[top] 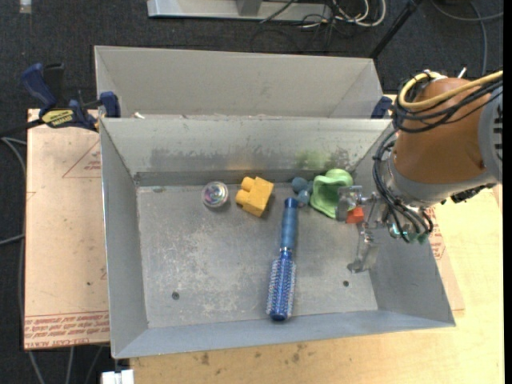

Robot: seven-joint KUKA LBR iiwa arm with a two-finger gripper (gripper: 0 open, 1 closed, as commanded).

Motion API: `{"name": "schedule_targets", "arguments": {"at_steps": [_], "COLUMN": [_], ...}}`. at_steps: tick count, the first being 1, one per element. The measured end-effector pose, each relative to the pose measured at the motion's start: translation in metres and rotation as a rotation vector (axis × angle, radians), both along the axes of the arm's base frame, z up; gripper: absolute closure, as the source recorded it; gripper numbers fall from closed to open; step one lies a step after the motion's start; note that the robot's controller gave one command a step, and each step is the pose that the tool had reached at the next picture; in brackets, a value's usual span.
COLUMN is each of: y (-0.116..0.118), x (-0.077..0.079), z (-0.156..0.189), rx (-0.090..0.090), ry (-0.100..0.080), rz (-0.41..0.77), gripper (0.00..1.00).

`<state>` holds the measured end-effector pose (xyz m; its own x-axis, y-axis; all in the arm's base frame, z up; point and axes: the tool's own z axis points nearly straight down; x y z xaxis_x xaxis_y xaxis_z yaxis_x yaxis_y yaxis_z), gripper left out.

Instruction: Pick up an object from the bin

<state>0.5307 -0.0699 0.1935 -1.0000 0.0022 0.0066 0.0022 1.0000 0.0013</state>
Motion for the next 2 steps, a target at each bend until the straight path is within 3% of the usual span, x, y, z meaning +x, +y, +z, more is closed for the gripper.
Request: {"name": "schedule_targets", "arguments": {"at_steps": [1,2], "y": [0.067,0.102], "x": [-0.019,-0.036], "z": [-0.097,-0.118], "rx": [0.002,-0.001], "ry": [-0.003,-0.023], "rz": [0.256,0.474], "gripper": [0.00,0.00]}}
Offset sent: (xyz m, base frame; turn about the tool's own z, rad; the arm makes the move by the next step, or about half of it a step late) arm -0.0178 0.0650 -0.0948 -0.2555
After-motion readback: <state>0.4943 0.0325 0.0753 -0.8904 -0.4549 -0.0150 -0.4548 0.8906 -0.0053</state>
